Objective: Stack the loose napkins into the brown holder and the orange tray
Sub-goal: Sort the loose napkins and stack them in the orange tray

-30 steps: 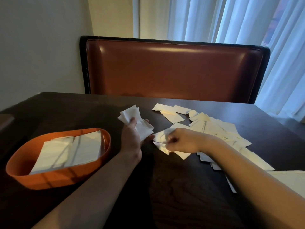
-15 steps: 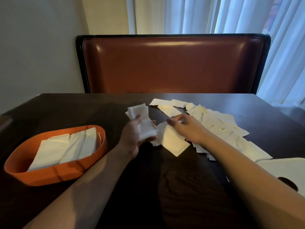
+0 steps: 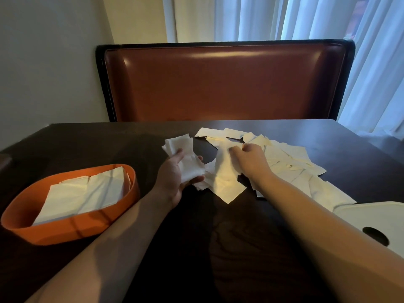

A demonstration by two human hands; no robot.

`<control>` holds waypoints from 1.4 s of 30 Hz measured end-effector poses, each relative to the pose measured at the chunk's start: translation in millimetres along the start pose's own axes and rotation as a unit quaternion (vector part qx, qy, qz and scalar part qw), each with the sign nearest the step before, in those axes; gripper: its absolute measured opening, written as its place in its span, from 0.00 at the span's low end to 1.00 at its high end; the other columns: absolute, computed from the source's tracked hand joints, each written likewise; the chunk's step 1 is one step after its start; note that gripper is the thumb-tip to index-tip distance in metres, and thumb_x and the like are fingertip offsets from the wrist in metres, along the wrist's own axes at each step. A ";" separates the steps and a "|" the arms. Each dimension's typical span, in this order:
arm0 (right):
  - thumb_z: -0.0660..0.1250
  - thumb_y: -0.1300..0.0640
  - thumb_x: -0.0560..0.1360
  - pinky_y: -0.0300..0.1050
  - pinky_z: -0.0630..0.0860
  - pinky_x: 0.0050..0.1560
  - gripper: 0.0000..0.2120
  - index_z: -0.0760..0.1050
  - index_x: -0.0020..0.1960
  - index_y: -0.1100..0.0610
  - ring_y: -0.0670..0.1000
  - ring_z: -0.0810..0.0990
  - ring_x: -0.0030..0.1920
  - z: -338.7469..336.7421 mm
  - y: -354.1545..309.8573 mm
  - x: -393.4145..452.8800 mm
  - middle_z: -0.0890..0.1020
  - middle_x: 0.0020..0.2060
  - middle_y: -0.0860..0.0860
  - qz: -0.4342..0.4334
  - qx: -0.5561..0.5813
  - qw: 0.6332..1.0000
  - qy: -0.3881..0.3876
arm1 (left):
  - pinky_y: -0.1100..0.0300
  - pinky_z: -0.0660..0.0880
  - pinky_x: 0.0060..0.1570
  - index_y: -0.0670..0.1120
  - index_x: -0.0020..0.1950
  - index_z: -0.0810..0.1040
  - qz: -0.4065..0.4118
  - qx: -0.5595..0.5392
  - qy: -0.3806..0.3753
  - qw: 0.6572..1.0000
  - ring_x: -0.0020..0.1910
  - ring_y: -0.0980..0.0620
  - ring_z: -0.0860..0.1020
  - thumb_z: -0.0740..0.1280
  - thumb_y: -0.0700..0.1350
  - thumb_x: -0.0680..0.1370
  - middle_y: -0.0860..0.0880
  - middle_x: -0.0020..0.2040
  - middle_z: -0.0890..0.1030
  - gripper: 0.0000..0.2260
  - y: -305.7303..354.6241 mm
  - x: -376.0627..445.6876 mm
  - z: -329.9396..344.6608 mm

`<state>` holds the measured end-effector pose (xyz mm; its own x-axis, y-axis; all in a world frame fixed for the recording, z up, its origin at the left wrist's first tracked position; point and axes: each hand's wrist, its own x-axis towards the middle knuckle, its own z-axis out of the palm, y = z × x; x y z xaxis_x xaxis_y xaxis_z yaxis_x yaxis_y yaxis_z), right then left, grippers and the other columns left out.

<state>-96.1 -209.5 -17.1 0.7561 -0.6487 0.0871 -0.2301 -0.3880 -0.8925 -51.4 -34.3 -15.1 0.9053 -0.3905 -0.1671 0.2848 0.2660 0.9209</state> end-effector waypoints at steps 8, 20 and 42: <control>0.67 0.51 0.78 0.47 0.70 0.44 0.15 0.73 0.35 0.57 0.58 0.77 0.47 8.2 7.6 5.2 0.73 0.32 0.50 -0.077 -0.240 0.967 -0.035 | 0.51 0.80 0.37 0.44 0.69 0.70 -0.037 0.009 -0.005 0.999 0.55 0.41 0.81 0.57 0.50 0.84 0.39 0.56 0.82 0.17 -1.6 -0.5 1.7; 0.76 0.58 0.72 0.45 0.75 0.46 0.21 0.72 0.60 0.56 0.48 0.74 0.45 -3.1 0.1 6.0 0.75 0.50 0.52 0.045 0.078 0.996 0.010 | 0.53 0.81 0.35 0.44 0.70 0.69 -0.053 0.017 -0.028 0.998 0.51 0.43 0.81 0.57 0.50 0.84 0.42 0.49 0.84 0.17 -2.9 0.1 1.7; 0.67 0.64 0.78 0.41 0.79 0.39 0.07 0.80 0.54 0.59 0.48 0.82 0.40 -23.2 -35.9 -32.6 0.84 0.43 0.53 -0.147 0.307 0.920 -0.197 | 0.46 0.77 0.53 0.47 0.58 0.75 0.010 -0.022 -0.101 0.995 0.51 0.45 0.81 0.56 0.48 0.84 0.45 0.49 0.84 0.11 7.3 -14.7 1.5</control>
<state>-126.7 -189.6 22.4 0.9216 -0.2405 0.3048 0.3169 0.0121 -0.9484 -63.2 -28.0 -5.3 0.8304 -0.5528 -0.0697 0.2841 0.3124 0.9065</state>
